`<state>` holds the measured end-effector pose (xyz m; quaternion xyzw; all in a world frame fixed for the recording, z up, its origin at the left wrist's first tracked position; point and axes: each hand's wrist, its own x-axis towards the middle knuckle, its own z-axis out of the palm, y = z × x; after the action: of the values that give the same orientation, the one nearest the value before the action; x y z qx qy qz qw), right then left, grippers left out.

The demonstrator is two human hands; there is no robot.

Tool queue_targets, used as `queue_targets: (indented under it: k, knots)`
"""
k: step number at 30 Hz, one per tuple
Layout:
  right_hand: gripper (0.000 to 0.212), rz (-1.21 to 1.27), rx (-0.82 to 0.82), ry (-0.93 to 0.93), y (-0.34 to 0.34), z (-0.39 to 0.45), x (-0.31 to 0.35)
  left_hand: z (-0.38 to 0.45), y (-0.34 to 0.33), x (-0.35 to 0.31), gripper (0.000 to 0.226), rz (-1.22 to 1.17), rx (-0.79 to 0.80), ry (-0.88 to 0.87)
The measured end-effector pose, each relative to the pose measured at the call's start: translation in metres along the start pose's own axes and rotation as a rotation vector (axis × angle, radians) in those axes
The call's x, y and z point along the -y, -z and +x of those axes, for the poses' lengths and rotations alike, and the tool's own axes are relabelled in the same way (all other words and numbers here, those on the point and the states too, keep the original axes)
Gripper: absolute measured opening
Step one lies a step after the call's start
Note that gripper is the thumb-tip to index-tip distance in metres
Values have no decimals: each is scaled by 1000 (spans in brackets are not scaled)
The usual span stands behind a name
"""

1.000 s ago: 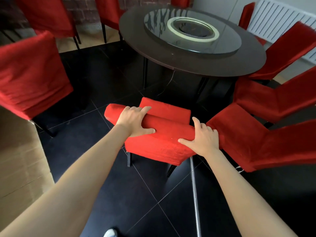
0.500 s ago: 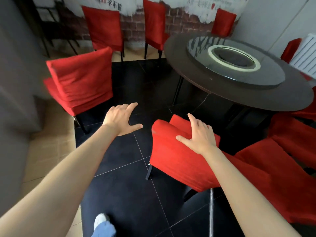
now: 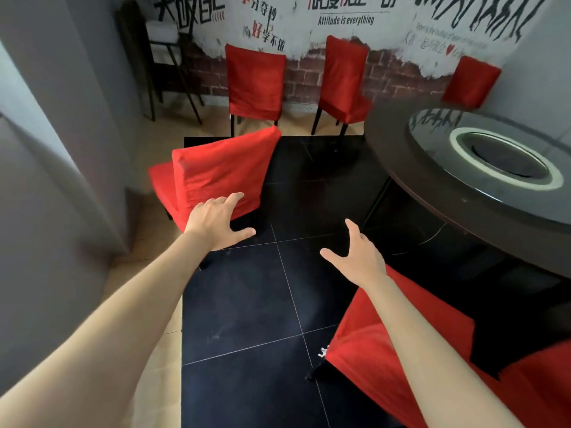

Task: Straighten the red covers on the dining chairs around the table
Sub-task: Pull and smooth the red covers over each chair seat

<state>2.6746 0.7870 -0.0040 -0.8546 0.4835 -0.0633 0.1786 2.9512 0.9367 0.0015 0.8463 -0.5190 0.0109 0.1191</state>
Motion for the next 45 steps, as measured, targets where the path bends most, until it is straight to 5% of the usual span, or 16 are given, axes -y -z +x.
queue_targets:
  k: [19,45]
  knots:
    - [95,-173,185,327,-39,302,84,222,-59,70,87,-76,-4,179]
    - [110,-410,386,692,-110,580,186,382,-132,157,91,-76,51,525]
